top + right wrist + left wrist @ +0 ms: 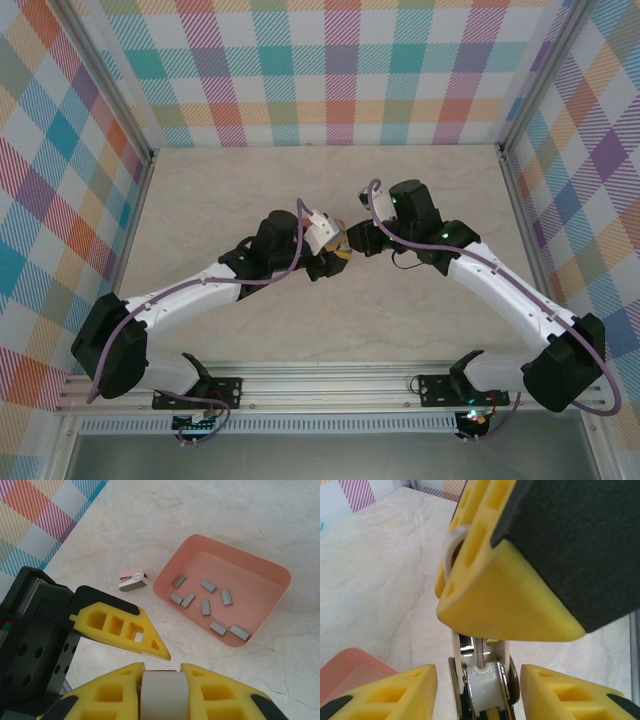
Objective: Load the staples into the stapler
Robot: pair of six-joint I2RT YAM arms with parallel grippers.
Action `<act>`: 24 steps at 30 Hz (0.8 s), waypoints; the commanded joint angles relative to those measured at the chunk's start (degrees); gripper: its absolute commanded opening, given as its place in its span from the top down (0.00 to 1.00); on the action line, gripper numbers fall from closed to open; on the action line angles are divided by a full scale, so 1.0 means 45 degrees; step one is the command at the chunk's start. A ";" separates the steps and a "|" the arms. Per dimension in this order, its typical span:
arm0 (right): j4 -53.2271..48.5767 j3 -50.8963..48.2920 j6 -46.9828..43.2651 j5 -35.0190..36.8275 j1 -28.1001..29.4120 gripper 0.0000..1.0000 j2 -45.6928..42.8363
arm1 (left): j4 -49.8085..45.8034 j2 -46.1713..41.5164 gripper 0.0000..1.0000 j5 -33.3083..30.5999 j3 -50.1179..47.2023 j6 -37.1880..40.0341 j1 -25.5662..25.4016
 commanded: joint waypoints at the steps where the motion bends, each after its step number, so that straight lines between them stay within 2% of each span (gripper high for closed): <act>1: 0.0446 -0.0068 0.0056 -0.0341 0.0054 0.84 -0.0015 | 0.0523 0.0095 0.55 -0.0215 0.0327 -0.0162 -0.0210; 8: 0.0607 -0.0069 0.0183 -0.0523 0.0054 0.85 0.0075 | 0.0621 0.0356 0.58 -0.0087 0.0458 -0.0130 -0.0206; 18: 0.0579 -0.0111 0.0200 -0.0632 0.0068 0.83 0.0070 | 0.0407 0.0591 0.81 -0.0113 0.0775 -0.0108 -0.0219; 19: 0.0577 -0.0112 0.0262 -0.0588 0.0053 0.78 0.0066 | 0.0260 0.0611 0.83 -0.0244 0.0871 -0.0203 -0.0229; 20: 0.0515 -0.0066 0.0411 -0.0488 0.0043 0.67 0.0074 | 0.0116 0.0636 0.84 -0.0432 0.0986 -0.0341 -0.0233; 21: 0.0363 0.0064 0.0616 -0.0425 -0.0019 0.52 0.0072 | -0.0113 0.0693 0.85 -0.0678 0.1158 -0.0514 -0.0218; 22: 0.0253 0.0195 0.0922 -0.0475 -0.0244 0.43 0.0046 | -0.0373 0.0753 0.86 -0.1179 0.1344 -0.0819 -0.0268; 24: 0.0274 0.0370 0.1613 -0.0506 -0.0847 0.34 -0.0216 | -0.0985 0.0925 0.86 -0.2364 0.1874 -0.1690 -0.0446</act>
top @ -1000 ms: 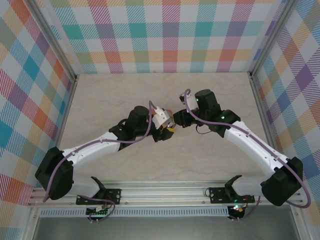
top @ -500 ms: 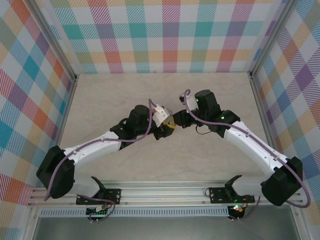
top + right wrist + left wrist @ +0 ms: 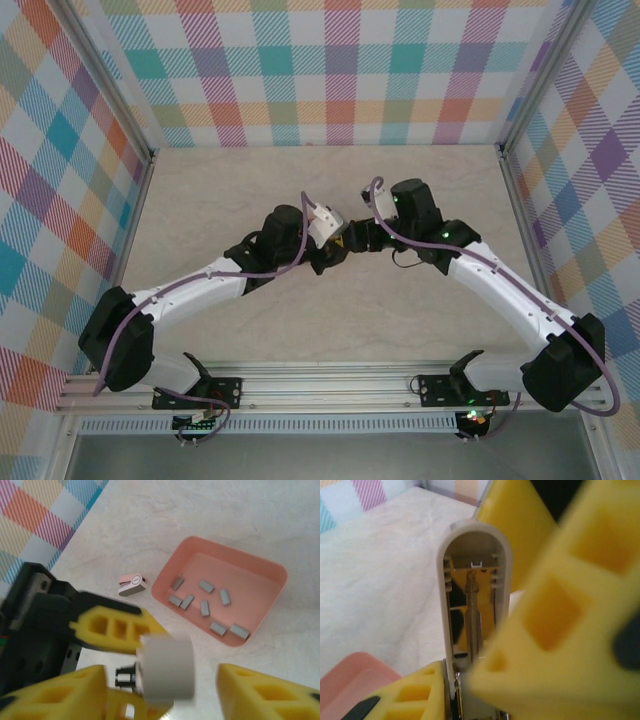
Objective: Load the staples into the stapler
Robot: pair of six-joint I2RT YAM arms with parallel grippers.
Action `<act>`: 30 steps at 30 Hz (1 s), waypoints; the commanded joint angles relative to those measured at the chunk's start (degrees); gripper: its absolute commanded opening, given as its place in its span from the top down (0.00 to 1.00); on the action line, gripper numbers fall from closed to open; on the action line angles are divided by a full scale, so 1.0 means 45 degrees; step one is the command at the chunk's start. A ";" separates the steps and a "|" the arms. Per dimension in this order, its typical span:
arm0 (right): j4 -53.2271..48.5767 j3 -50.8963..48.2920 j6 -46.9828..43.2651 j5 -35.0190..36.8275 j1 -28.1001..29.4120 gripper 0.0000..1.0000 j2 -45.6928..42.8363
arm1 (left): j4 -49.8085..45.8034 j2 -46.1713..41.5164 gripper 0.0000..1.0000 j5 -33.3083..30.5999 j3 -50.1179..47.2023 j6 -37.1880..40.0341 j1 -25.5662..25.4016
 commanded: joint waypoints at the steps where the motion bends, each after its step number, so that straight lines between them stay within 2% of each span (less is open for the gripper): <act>1: 0.0169 0.0378 0.1270 -0.0190 -0.0821 0.31 -0.0455 | -0.0768 0.0357 0.86 -0.2137 0.1061 -0.1762 -0.0529; 5: -0.0010 0.0003 0.2906 0.0400 -0.2519 0.29 -0.1149 | -0.1201 0.1328 0.87 -0.4052 0.1812 -0.4539 -0.1322; 9: -0.0437 -0.1136 0.4339 0.1568 -0.3912 0.29 -0.1918 | -0.2106 0.2909 0.88 -0.6452 0.3000 -0.6178 -0.2479; 13: 0.0322 -0.2747 0.5943 0.1264 -0.5226 0.29 -0.3068 | -0.3394 0.4592 0.91 -0.7754 0.4479 -0.7911 -0.3004; 18: 0.0026 -0.3217 0.5869 0.1481 -0.5325 0.29 -0.3742 | -0.4407 0.6382 0.92 -0.8019 0.5739 -0.9765 -0.3106; 28: -0.0324 -0.3864 0.5426 0.1781 -0.5356 0.29 -0.5111 | -0.4587 0.8666 0.90 -0.8009 0.7168 -1.1117 -0.3130; 30: -0.0407 -0.3996 0.5424 0.1815 -0.5344 0.29 -0.5345 | -0.5150 0.9020 0.91 -0.8042 0.7521 -1.1262 -0.3130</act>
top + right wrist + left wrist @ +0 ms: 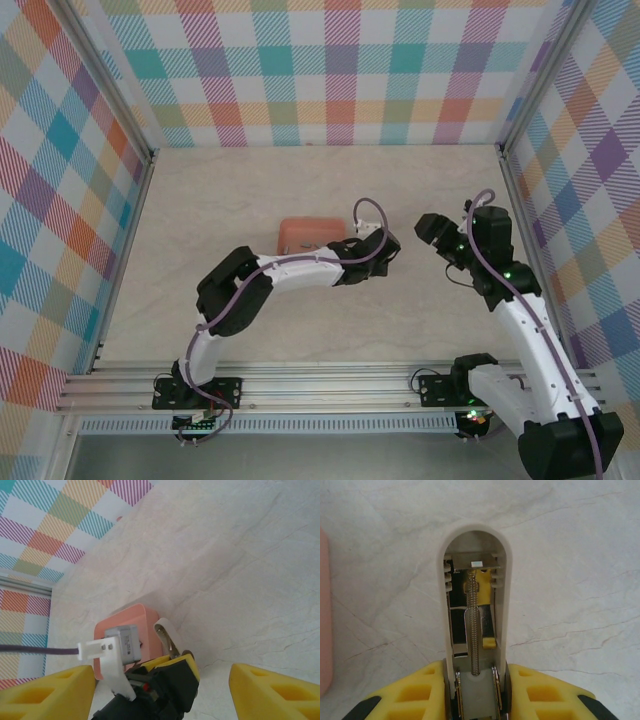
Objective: Load the staples into the stapler
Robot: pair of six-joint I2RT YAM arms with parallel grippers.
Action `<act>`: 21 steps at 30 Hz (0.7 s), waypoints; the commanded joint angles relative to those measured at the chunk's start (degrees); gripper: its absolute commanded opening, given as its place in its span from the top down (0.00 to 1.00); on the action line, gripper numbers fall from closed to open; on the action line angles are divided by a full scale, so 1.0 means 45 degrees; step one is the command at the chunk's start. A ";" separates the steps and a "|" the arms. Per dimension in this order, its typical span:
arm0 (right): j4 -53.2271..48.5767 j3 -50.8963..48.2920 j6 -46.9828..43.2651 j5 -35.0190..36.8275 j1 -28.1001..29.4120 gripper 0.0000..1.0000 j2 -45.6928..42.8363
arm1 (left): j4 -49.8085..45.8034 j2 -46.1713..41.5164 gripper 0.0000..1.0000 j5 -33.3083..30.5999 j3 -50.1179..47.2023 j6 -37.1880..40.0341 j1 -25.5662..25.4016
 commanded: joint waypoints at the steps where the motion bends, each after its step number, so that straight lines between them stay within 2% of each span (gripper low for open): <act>1: -0.0365 -0.0248 -0.0016 0.0217 -0.0047 0.29 -0.0423 | -0.0831 0.0537 0.90 -0.0299 0.0844 -0.0745 -0.0070; 7: -0.0772 -0.0308 -0.0369 0.0532 -0.0051 0.29 -0.0986 | -0.1811 0.1308 0.89 -0.0631 0.1710 -0.0766 -0.0070; 21: -0.0815 -0.0327 -0.0526 0.0457 -0.0045 0.30 -0.1129 | -0.2020 0.1843 0.84 -0.0102 0.1467 -0.1497 -0.0012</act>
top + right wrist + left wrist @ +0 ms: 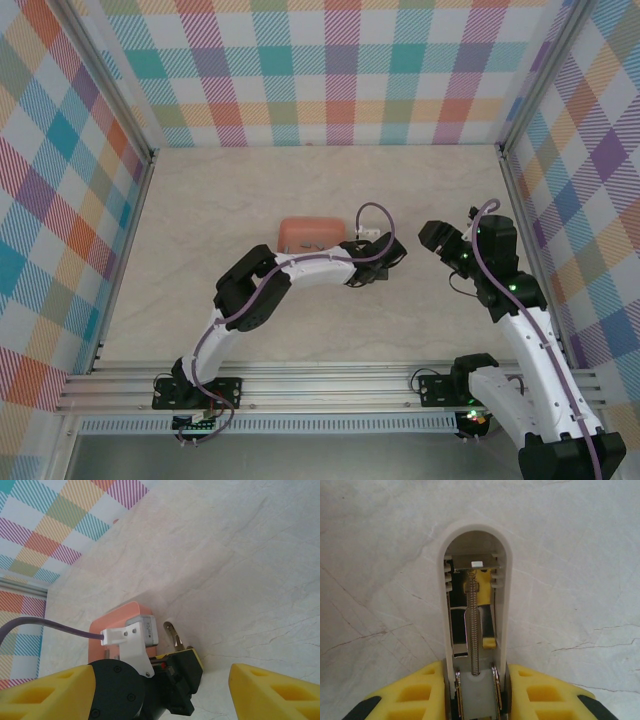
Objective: Load the staples into the stapler
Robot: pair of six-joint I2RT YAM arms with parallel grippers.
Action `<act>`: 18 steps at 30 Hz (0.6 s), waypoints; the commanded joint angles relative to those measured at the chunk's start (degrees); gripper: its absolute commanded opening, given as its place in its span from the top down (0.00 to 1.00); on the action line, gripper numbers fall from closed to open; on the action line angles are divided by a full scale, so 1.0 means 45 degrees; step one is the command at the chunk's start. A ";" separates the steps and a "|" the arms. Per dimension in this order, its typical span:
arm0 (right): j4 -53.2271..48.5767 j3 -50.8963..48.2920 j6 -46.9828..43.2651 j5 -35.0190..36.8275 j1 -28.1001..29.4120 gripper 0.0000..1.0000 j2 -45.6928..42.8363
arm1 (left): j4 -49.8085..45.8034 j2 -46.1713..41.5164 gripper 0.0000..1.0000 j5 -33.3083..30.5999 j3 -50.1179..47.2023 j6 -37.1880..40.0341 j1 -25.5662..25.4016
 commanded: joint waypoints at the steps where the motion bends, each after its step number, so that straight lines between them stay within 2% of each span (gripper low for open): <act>1: -0.0158 -0.0106 -0.0326 0.0097 -0.0055 0.30 -0.0181 | -0.0381 0.0356 0.83 0.0189 0.0042 -0.0428 -0.0027; 9: -0.0158 -0.0118 -0.0347 0.0115 -0.0050 0.30 -0.0198 | -0.0643 0.0290 0.56 0.0360 0.0213 -0.0450 -0.0017; 14: 0.0086 -0.0180 -0.0308 -0.0137 -0.0037 0.30 -0.0188 | -0.0865 -0.0363 0.50 0.0383 0.0300 -0.0277 -0.0017; 18: 0.0499 -0.0211 -0.0478 -0.0690 -0.0041 0.31 0.0021 | -0.0966 -0.1651 0.46 0.0594 0.0124 0.0023 0.0003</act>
